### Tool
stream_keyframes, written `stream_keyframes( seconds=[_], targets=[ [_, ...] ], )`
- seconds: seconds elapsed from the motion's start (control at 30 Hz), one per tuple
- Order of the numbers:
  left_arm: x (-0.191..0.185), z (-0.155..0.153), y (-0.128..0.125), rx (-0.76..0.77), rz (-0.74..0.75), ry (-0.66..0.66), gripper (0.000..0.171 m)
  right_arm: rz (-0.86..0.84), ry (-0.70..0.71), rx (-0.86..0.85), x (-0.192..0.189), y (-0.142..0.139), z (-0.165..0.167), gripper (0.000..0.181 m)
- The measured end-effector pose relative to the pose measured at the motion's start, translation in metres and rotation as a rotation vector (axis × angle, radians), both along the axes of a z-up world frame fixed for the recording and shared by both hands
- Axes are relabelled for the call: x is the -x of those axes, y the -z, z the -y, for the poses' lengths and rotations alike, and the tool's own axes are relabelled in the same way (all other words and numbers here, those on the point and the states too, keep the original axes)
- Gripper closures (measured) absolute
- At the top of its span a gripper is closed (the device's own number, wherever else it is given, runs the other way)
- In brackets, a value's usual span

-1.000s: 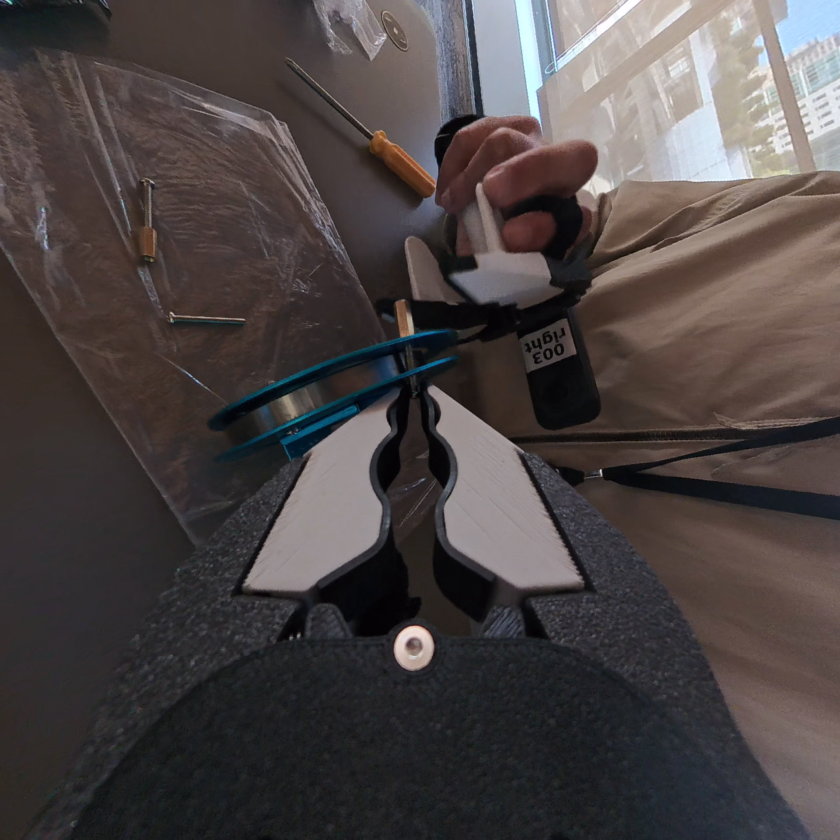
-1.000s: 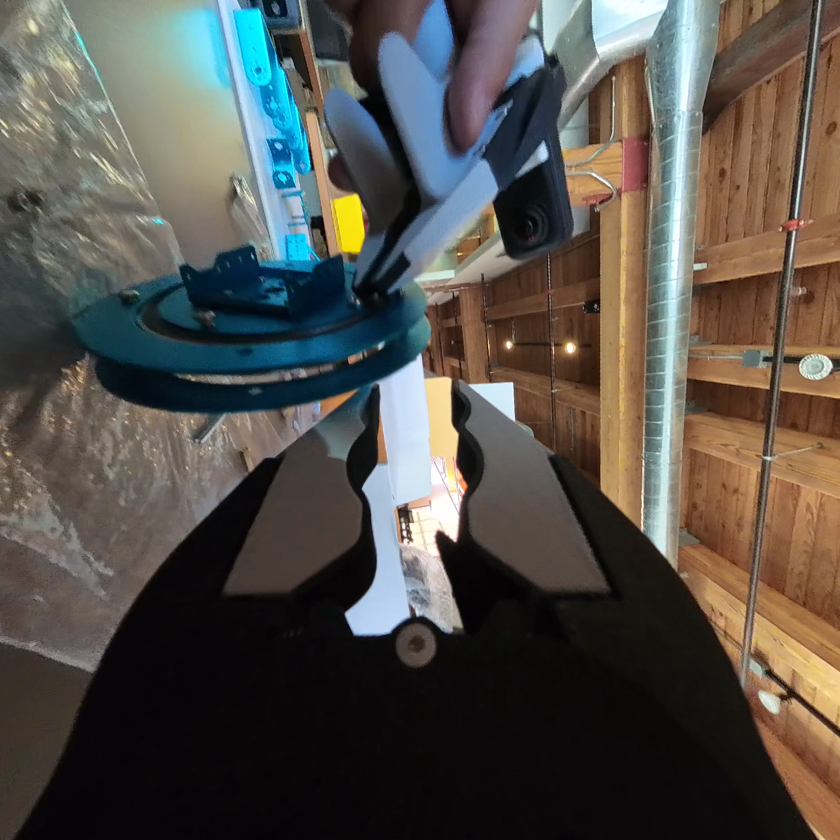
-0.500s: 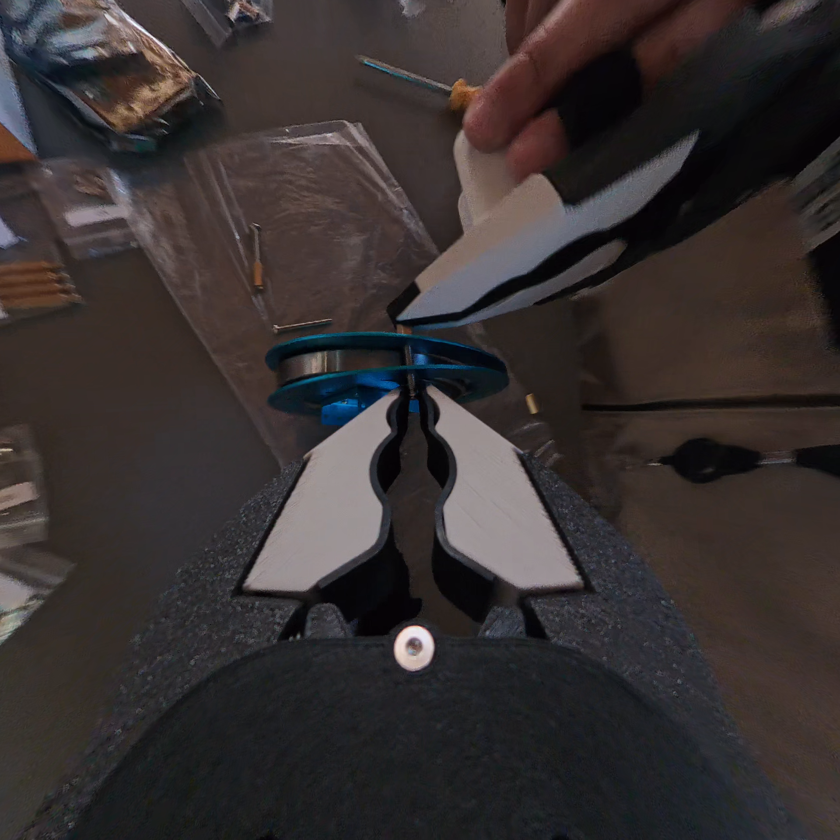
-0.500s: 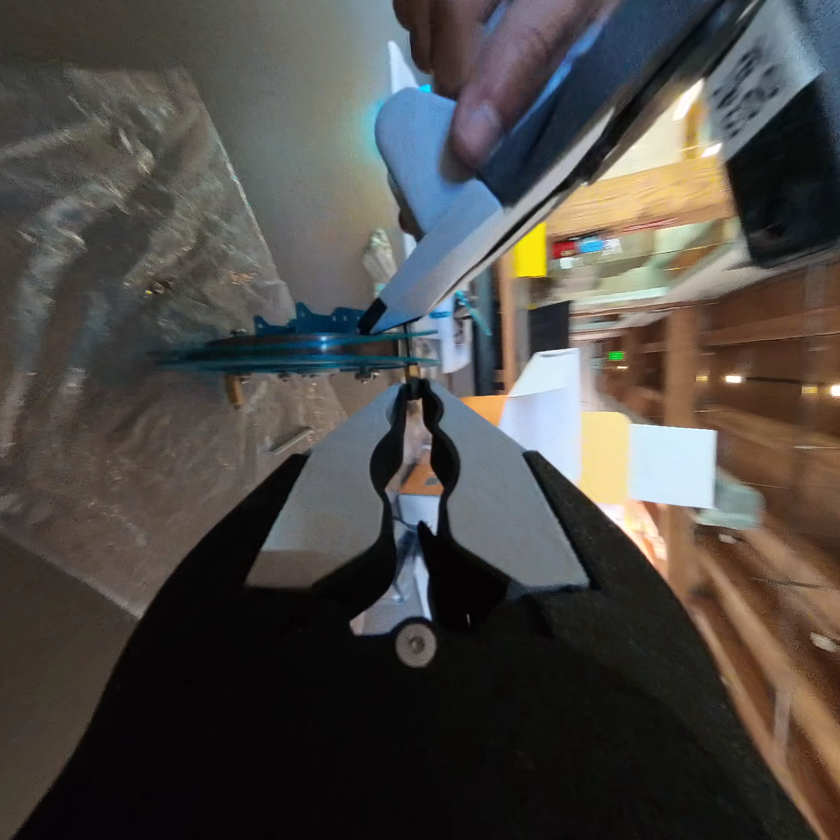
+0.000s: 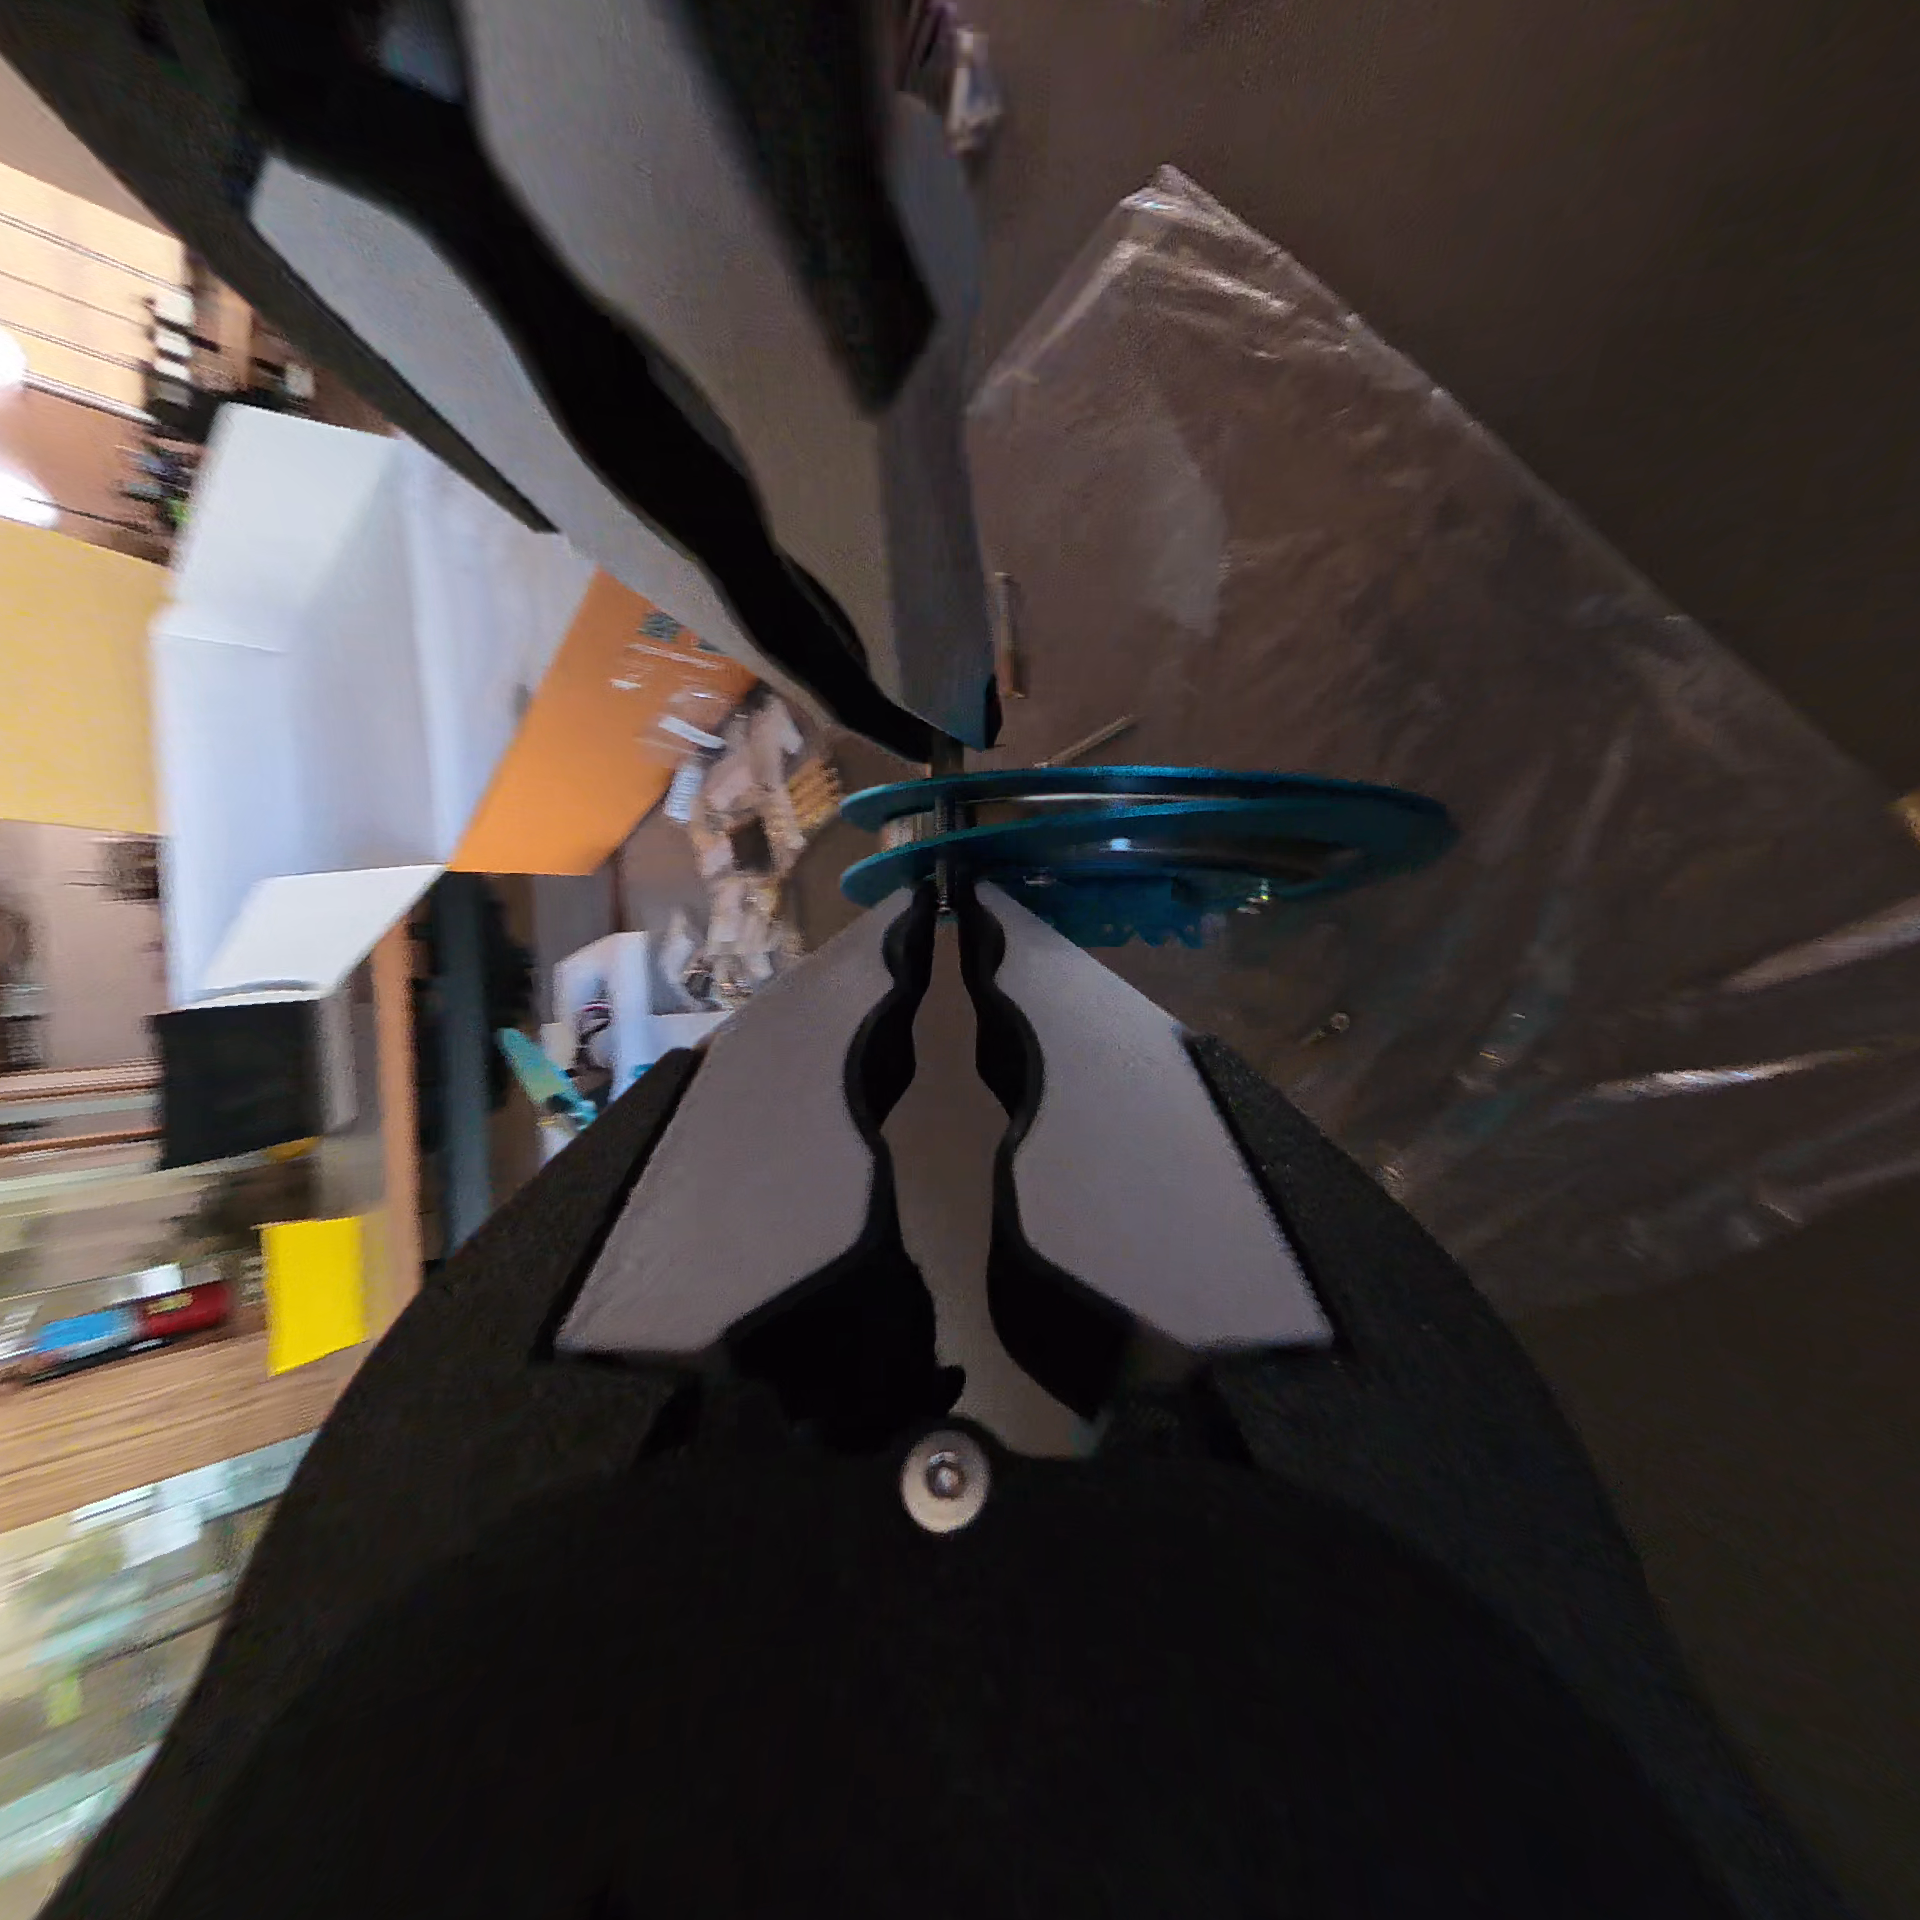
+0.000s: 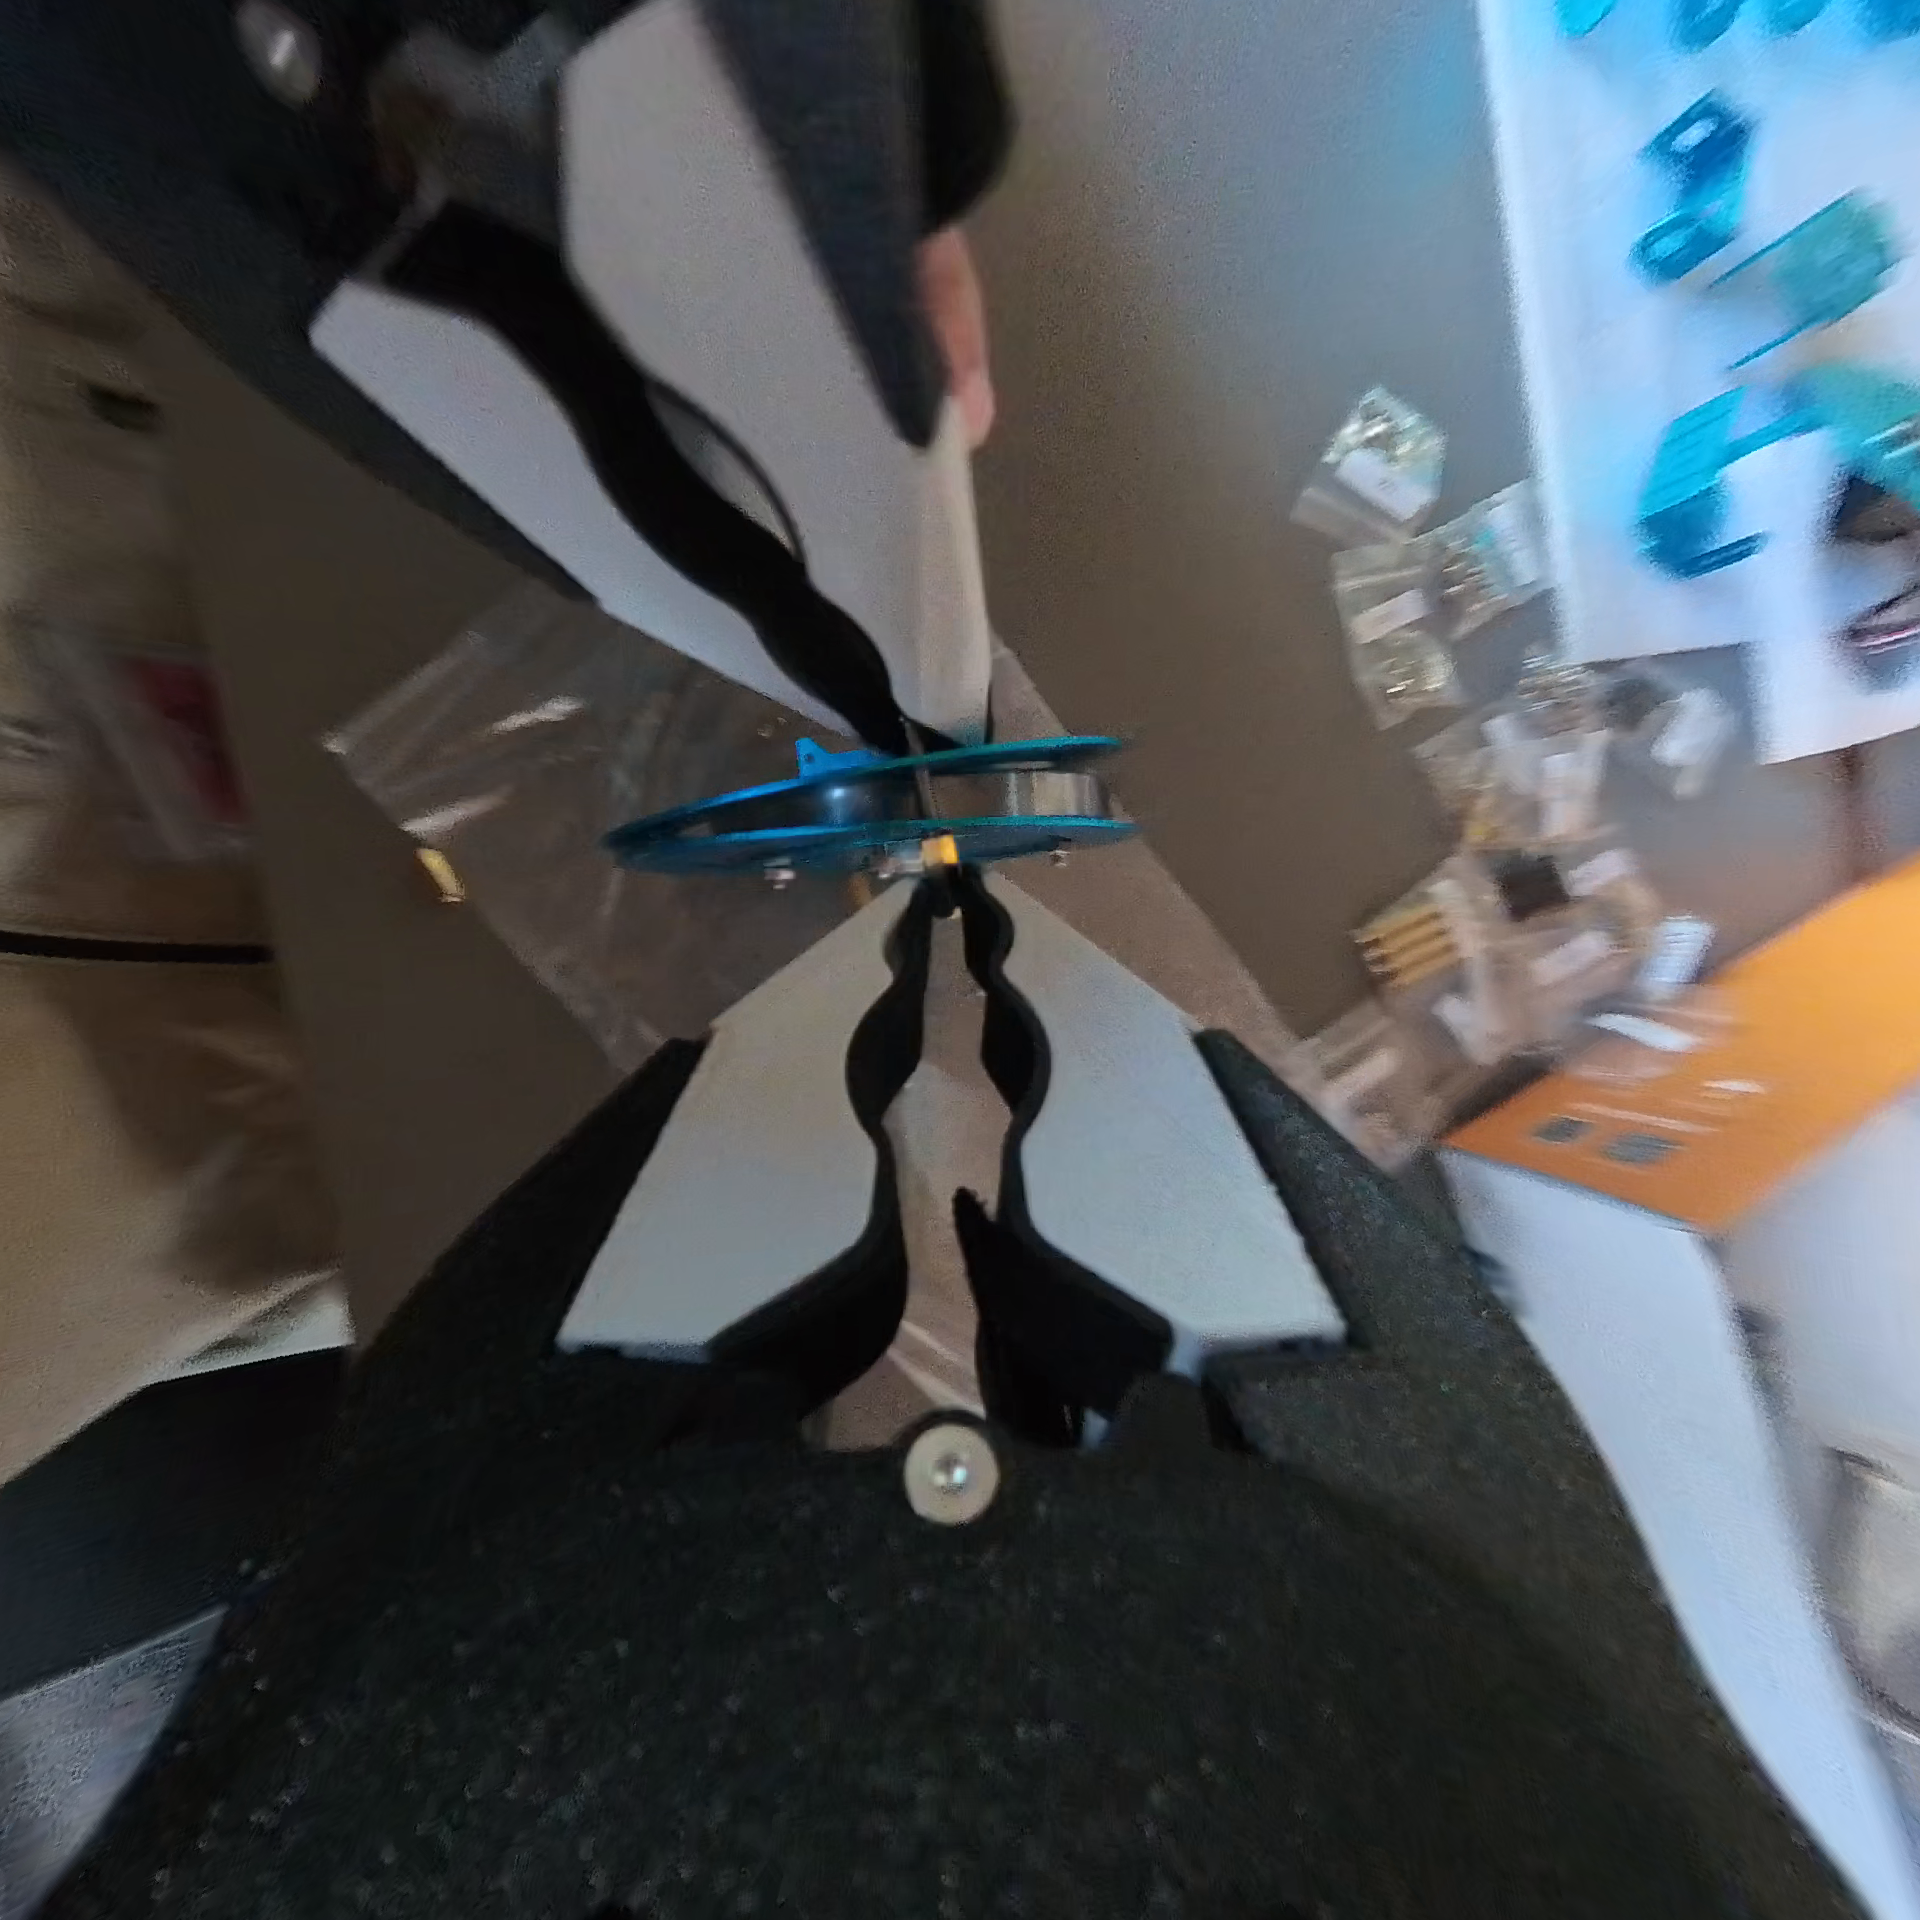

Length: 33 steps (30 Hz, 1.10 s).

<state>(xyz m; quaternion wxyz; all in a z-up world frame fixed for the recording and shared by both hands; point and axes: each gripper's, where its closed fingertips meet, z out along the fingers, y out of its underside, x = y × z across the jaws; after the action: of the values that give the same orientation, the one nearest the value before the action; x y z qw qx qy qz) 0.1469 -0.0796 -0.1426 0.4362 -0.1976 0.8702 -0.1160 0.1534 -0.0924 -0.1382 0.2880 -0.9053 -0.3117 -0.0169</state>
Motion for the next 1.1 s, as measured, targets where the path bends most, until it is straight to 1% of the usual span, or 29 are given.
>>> stream_keyframes(
  seconds=[0.07,0.13,0.2,0.27,0.37,0.4,0.43,0.47,0.5,0.57,0.6,0.67,0.73,0.8,0.83,0.9,1.03,1.07,1.1],
  targets=[
    [-0.004,-0.001,-0.002,-0.047,0.106,-0.004,0.170,-0.200,0.020,0.096,0.001,0.001,0.003,0.177],
    [-0.006,0.000,-0.004,-0.141,0.223,0.006,0.170,-0.412,0.047,0.199,0.003,0.001,0.005,0.177],
    [-0.008,0.002,-0.007,-0.208,0.319,0.017,0.170,-0.615,0.072,0.327,0.006,0.001,0.010,0.177],
    [-0.009,0.004,-0.008,-0.284,0.416,0.032,0.170,-0.831,0.125,0.474,0.007,0.001,0.013,0.178],
    [-0.009,0.006,-0.009,-0.387,0.541,0.060,0.171,-1.253,0.227,0.740,0.010,-0.002,0.017,0.177],
    [-0.009,0.007,-0.010,-0.410,0.574,0.066,0.171,-1.368,0.225,0.800,0.012,-0.004,0.019,0.177],
    [-0.009,0.007,-0.010,-0.419,0.583,0.066,0.170,-1.446,0.227,0.831,0.012,-0.004,0.019,0.177],
    [-0.009,0.006,-0.010,-0.402,0.570,0.062,0.170,-1.482,0.227,0.835,0.012,-0.005,0.019,0.177],
    [-0.009,0.006,-0.009,-0.367,0.547,0.059,0.170,-1.473,0.222,0.810,0.012,-0.005,0.018,0.177],
    [-0.009,0.005,-0.006,-0.303,0.492,0.058,0.170,-1.381,0.195,0.714,0.011,-0.005,0.017,0.177],
    [-0.010,0.005,-0.005,-0.259,0.453,0.060,0.169,-1.308,0.178,0.656,0.011,-0.005,0.017,0.176],
    [-0.009,0.005,-0.004,-0.114,0.333,0.046,0.169,-1.097,0.132,0.492,0.011,-0.004,0.016,0.176],
    [-0.007,0.003,-0.001,0.025,0.187,0.025,0.169,-0.802,0.079,0.259,0.007,-0.004,0.011,0.171],
    [-0.004,0.000,0.003,0.117,0.054,0.013,0.169,-0.498,0.036,0.053,0.005,-0.006,0.009,0.168],
    [-0.003,-0.001,0.003,0.162,-0.011,0.009,0.169,-0.351,0.025,-0.042,0.006,-0.007,0.007,0.163],
    [0.001,-0.003,0.006,0.281,-0.171,-0.008,0.169,-0.059,0.060,-0.246,0.002,-0.010,0.001,0.152],
    [0.013,-0.003,0.008,0.477,-0.499,-0.014,0.169,0.535,0.074,-0.515,0.002,-0.008,-0.002,0.150],
    [0.017,-0.002,0.008,0.523,-0.583,-0.014,0.169,0.691,0.068,-0.559,0.002,-0.008,-0.004,0.151],
    [0.020,0.000,0.008,0.563,-0.658,-0.005,0.169,0.825,0.054,-0.607,0.004,-0.009,-0.005,0.156]
  ],
)
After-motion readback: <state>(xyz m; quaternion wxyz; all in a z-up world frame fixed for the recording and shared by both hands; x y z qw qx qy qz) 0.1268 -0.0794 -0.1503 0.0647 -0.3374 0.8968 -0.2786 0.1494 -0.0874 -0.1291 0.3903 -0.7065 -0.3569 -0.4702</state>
